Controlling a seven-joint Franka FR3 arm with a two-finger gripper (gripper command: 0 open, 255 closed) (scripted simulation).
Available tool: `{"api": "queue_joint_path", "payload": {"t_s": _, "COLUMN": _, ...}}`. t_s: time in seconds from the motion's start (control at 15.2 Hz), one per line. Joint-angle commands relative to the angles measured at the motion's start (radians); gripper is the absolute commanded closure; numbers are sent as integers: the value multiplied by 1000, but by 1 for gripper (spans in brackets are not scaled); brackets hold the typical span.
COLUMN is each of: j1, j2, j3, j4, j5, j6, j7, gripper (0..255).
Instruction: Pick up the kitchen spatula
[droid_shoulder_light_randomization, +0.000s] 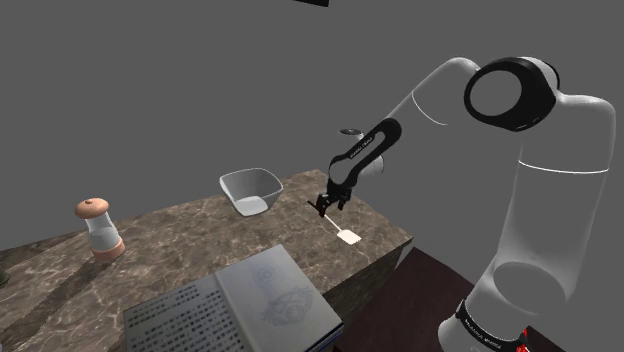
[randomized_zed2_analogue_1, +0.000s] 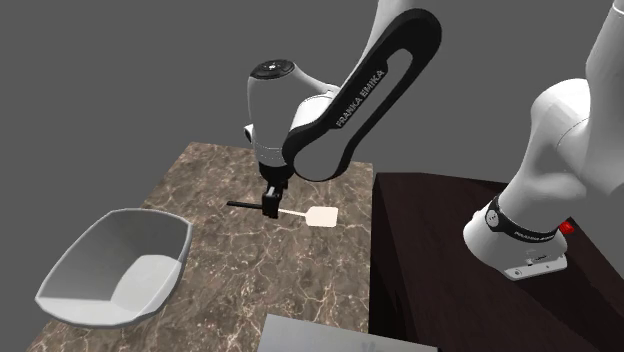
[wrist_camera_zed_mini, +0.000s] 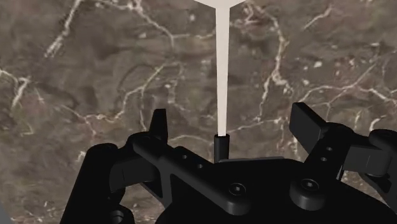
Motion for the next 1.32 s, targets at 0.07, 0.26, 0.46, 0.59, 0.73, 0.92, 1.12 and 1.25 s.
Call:
{"api": "queue_joint_path", "payload": {"t_s": 0.07, "j1": -2, "j2": 37, "j3": 2, "j4": 3, "j5": 4, "j6": 34, "j7": -3, "gripper": 0}}
{"api": "queue_joint_path", "payload": {"t_s": 0.26, "j1": -3, "j2": 57, "j3": 3, "j4": 4, "j5": 6, "j6": 53, "j7": -4, "gripper": 0}}
{"api": "queue_joint_path", "payload": {"t_s": 0.46, "j1": -3, "j2": 56, "j3": 3, "j4": 3, "j5": 6, "j6": 54, "j7": -5, "gripper": 255}}
{"api": "queue_joint_path", "payload": {"t_s": 0.59, "j1": -3, "j2": 57, "j3": 3, "j4": 3, "j5": 6, "j6": 54, "j7": -5, "gripper": 255}}
{"api": "queue_joint_path", "payload": {"t_s": 0.73, "j1": -3, "j2": 56, "j3": 3, "j4": 3, "j5": 6, "j6": 54, "j7": -5, "gripper": 255}}
{"api": "queue_joint_path", "payload": {"t_s": 0.92, "j1": -3, "j2": 57, "j3": 3, "j4": 4, "j5": 6, "j6": 53, "j7": -4, "gripper": 255}}
{"api": "queue_joint_path", "payload": {"t_s": 1.12, "j1": -1, "j2": 19, "j3": 1, "j4": 2, "j5": 2, "j6": 18, "j7": -2, "gripper": 255}}
{"api": "queue_joint_path", "payload": {"t_s": 1.25, "j1": 0, "j2": -5, "j3": 0, "j4": 2, "j5": 0, "j6": -6, "j7": 0, "gripper": 255}}
